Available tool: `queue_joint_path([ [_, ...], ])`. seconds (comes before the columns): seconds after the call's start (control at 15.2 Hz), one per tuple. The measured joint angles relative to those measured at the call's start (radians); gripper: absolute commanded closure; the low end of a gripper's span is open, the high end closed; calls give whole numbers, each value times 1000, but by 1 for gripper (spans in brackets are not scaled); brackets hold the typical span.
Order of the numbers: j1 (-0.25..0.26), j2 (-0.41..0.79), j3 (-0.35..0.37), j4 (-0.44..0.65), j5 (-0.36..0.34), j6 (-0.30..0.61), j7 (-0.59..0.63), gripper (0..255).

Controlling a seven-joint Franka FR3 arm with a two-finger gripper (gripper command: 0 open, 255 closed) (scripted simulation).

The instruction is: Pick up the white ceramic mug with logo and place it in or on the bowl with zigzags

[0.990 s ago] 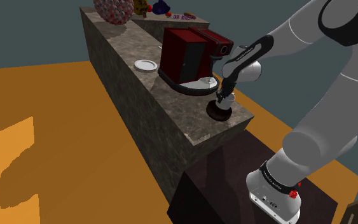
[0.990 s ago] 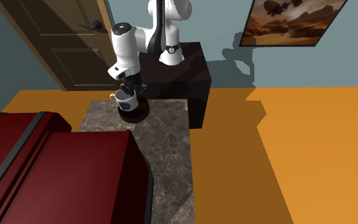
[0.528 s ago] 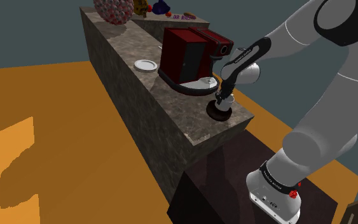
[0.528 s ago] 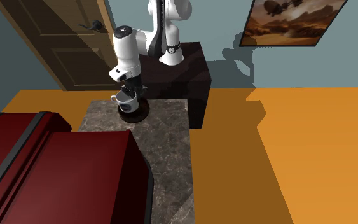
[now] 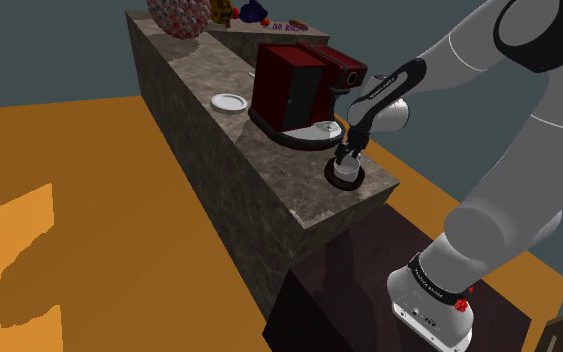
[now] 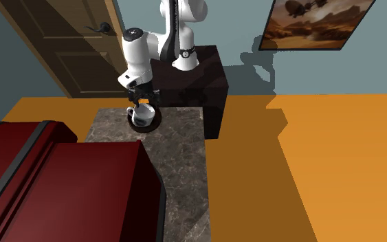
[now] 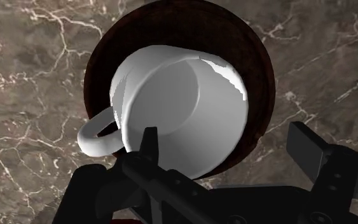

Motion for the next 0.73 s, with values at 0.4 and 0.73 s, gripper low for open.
queue_joint_path([
  [0.4, 8, -117, -8, 0, -30, -115, 21, 0],
  [0.73, 8, -126, -8, 1, -32, -126, 23, 0],
])
